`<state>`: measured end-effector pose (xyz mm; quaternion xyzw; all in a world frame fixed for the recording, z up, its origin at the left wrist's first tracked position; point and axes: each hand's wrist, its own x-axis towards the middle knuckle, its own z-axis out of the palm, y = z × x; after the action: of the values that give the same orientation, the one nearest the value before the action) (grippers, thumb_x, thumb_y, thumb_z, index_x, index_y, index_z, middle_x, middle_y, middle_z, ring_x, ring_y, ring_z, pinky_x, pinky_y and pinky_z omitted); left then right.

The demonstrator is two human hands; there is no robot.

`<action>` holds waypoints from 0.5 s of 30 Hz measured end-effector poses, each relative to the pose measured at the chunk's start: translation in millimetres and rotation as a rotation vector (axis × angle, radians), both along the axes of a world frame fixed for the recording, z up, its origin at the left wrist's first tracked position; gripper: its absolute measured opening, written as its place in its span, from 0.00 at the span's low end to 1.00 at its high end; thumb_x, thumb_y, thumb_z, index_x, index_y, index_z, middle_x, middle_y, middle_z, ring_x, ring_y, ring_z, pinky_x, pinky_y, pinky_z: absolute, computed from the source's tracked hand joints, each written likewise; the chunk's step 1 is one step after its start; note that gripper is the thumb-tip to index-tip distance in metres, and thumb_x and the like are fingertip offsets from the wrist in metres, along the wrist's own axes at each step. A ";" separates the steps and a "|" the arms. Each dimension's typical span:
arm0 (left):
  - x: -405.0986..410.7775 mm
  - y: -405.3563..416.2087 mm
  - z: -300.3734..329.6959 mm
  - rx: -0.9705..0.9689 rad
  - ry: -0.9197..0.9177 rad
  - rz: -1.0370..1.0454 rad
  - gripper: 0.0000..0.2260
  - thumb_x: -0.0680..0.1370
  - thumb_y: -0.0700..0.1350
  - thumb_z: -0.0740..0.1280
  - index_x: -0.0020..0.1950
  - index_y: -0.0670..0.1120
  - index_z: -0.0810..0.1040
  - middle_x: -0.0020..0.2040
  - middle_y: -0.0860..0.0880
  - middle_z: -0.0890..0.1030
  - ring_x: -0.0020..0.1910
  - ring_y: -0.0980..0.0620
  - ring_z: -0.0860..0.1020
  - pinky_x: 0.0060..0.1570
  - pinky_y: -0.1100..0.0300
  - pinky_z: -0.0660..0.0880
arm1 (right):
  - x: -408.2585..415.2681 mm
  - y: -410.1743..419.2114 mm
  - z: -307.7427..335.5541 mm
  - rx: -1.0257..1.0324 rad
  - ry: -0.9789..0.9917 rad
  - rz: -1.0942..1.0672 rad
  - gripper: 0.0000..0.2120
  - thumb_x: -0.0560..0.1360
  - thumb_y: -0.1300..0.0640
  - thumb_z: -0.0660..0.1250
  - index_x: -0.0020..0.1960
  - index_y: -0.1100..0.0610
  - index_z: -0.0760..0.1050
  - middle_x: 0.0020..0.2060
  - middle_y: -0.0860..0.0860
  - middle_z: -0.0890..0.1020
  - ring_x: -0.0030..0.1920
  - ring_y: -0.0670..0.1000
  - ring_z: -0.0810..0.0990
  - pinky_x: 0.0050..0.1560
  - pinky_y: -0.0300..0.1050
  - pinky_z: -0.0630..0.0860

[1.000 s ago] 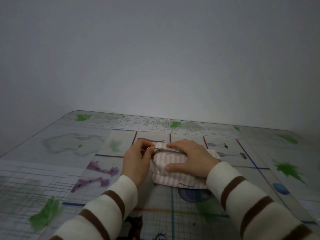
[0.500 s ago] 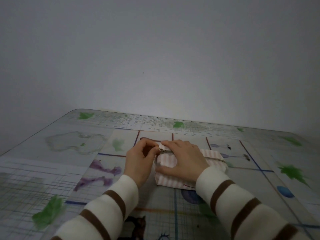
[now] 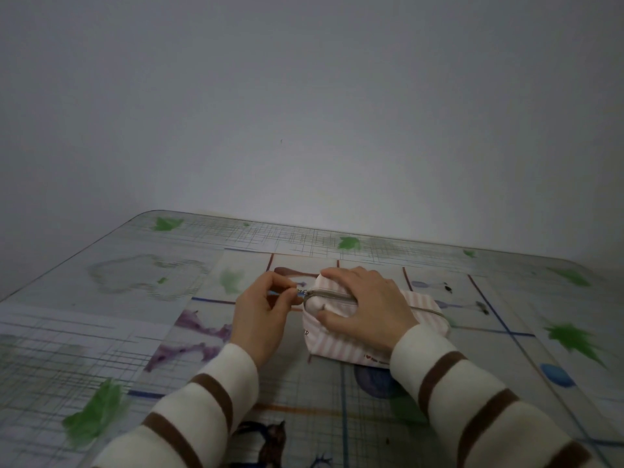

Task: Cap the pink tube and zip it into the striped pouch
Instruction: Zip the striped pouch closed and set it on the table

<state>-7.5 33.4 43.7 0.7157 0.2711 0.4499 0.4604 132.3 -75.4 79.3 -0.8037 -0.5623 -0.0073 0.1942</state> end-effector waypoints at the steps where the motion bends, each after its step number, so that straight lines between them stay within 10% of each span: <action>1: -0.3 -0.2 -1.1 -0.010 0.001 -0.005 0.10 0.75 0.34 0.66 0.39 0.49 0.75 0.39 0.47 0.81 0.39 0.55 0.83 0.40 0.65 0.78 | -0.2 0.1 -0.6 0.000 0.002 0.001 0.29 0.66 0.30 0.57 0.65 0.36 0.61 0.58 0.45 0.73 0.58 0.50 0.70 0.59 0.51 0.65; 15: -3.7 3.5 -17.6 -0.115 0.094 0.055 0.09 0.76 0.36 0.65 0.39 0.48 0.74 0.37 0.49 0.81 0.38 0.54 0.83 0.41 0.58 0.79 | -1.7 1.1 -4.5 -0.014 0.004 -0.011 0.31 0.64 0.27 0.54 0.64 0.37 0.62 0.56 0.43 0.74 0.56 0.48 0.70 0.59 0.50 0.65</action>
<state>-11.2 36.8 26.1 0.7006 0.3375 0.4120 0.4749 130.7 -74.3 74.9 -0.8083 -0.5574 -0.0029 0.1896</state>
